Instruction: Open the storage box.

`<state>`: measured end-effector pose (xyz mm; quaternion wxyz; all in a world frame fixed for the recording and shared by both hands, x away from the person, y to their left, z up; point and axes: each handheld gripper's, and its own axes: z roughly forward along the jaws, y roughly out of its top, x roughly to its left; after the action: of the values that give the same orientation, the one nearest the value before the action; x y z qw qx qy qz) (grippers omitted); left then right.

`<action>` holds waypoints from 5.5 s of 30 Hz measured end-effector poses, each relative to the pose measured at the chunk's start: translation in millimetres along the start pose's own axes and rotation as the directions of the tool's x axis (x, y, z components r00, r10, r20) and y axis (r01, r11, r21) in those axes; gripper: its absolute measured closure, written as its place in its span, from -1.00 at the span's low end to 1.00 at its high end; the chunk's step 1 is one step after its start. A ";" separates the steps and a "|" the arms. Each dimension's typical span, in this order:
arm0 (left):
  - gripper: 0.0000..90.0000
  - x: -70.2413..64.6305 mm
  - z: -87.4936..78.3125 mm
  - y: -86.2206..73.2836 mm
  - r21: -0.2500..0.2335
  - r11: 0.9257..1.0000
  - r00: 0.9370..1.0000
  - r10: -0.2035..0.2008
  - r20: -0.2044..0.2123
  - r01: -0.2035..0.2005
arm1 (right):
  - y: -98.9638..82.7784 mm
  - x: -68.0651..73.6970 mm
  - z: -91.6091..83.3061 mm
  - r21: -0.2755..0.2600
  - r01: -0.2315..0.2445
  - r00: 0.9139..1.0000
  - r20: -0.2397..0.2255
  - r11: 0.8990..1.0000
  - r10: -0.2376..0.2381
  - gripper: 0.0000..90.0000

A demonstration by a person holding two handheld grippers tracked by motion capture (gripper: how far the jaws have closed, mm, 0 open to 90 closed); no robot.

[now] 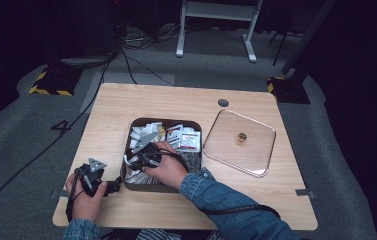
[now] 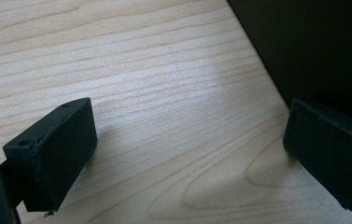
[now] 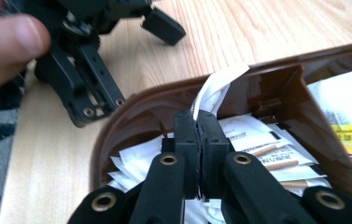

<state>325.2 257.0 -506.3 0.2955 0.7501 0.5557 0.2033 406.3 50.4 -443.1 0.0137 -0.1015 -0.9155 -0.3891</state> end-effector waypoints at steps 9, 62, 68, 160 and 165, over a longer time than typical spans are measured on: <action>-0.94 0.6 0.3 0.4 0.001 1.000 1.000 0.002 0.002 -0.002 | 3.9 4.1 -22.1 -0.061 -0.003 1.000 -0.004 0.998 0.003 0.98; -1.00 4.2 3.7 4.2 0.012 1.000 1.000 0.012 0.014 -0.012 | -109.8 -4.0 -228.2 -0.349 -0.109 0.955 0.224 0.931 0.196 0.97; -1.00 4.7 4.6 5.2 0.010 1.000 1.000 0.012 0.007 -0.012 | -131.2 -6.1 -237.4 -0.350 -0.138 0.943 0.240 0.926 0.231 0.97; -1.00 5.9 5.7 6.5 0.012 1.000 1.000 0.014 0.016 -0.014 | -216.2 -47.0 -225.3 -0.315 -0.333 0.802 0.402 0.889 0.442 -0.06; -1.00 5.9 5.7 6.5 0.012 1.000 1.000 0.014 0.015 -0.014 | -214.0 -49.6 -235.6 -0.339 -0.327 0.797 0.404 0.882 0.450 -0.05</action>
<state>335.2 260.0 -506.4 0.2936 0.7573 0.5493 0.1962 400.1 -271.6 -436.0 -0.1418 -0.3809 -0.7929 -0.4541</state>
